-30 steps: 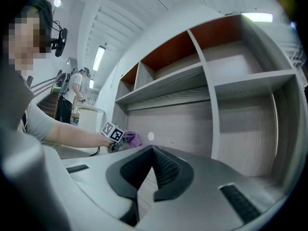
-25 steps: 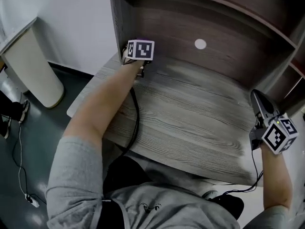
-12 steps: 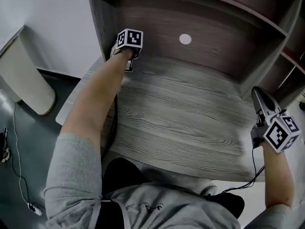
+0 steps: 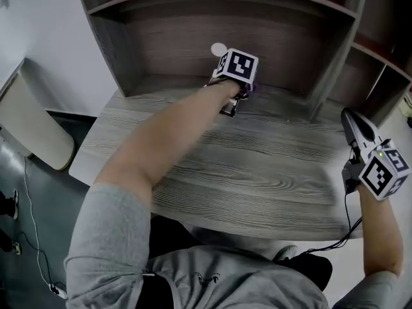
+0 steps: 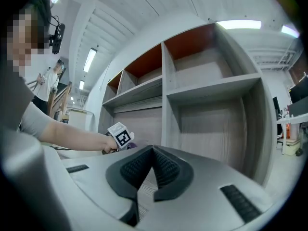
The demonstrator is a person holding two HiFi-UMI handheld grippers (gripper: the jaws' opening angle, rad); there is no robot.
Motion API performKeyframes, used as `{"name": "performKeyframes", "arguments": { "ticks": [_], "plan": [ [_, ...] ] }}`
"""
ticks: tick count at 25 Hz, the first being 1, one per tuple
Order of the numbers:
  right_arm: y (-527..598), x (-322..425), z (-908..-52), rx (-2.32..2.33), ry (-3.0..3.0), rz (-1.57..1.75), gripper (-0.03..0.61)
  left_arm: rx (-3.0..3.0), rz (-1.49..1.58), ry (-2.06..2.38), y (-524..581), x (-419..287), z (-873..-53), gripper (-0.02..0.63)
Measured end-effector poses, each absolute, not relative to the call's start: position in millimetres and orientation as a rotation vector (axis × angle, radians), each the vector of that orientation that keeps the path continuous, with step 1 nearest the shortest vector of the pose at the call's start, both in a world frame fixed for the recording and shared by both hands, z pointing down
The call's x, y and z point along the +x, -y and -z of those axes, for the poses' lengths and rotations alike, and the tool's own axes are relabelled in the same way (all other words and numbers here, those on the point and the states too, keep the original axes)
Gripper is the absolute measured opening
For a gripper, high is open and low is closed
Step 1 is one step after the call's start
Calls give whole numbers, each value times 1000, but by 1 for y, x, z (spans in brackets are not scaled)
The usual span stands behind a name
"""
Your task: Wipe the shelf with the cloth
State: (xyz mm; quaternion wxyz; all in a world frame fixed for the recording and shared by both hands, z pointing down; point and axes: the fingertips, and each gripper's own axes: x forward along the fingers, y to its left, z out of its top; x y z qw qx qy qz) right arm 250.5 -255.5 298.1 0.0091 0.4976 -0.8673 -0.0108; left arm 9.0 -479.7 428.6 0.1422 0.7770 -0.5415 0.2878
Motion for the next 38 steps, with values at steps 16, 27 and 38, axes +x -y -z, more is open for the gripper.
{"name": "performKeyframes", "arguments": {
  "ticks": [16, 27, 38],
  "plan": [
    [222, 300, -288, 1744, 2600, 46, 14, 2936, -315, 1068, 439, 188, -349, 72],
    [180, 293, -261, 1807, 2535, 110, 14, 3162, 535, 817, 412, 213, -134, 75],
    [185, 296, -278, 1788, 2572, 58, 14, 3304, 187, 881, 419, 225, -180, 80]
  ]
}}
